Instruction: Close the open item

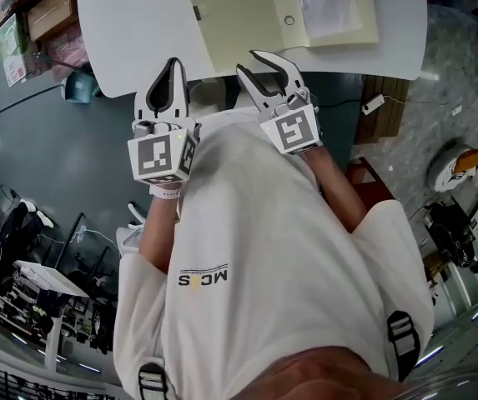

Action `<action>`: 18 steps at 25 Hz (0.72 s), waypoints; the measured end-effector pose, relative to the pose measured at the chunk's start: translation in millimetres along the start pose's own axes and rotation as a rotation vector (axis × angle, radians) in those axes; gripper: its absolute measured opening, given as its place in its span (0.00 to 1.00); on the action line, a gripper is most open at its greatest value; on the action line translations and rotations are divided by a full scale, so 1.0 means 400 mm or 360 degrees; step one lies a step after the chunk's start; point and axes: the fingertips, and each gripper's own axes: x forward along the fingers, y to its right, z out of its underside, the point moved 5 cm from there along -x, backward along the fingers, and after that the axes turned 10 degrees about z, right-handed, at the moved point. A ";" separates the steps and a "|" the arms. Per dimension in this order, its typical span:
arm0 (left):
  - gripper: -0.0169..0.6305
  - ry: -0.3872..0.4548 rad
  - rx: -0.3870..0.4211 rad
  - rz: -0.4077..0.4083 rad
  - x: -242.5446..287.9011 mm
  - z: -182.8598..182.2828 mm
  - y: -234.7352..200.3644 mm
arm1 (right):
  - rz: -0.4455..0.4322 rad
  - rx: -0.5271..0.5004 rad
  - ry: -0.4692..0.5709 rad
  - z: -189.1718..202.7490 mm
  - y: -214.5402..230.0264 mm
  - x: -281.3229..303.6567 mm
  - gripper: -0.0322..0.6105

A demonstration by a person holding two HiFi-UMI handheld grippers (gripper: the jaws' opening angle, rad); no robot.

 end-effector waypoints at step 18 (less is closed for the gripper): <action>0.07 -0.0050 -0.0051 0.0072 -0.002 0.121 -0.096 | 0.0051 0.0020 -0.0215 0.120 -0.172 0.133 0.35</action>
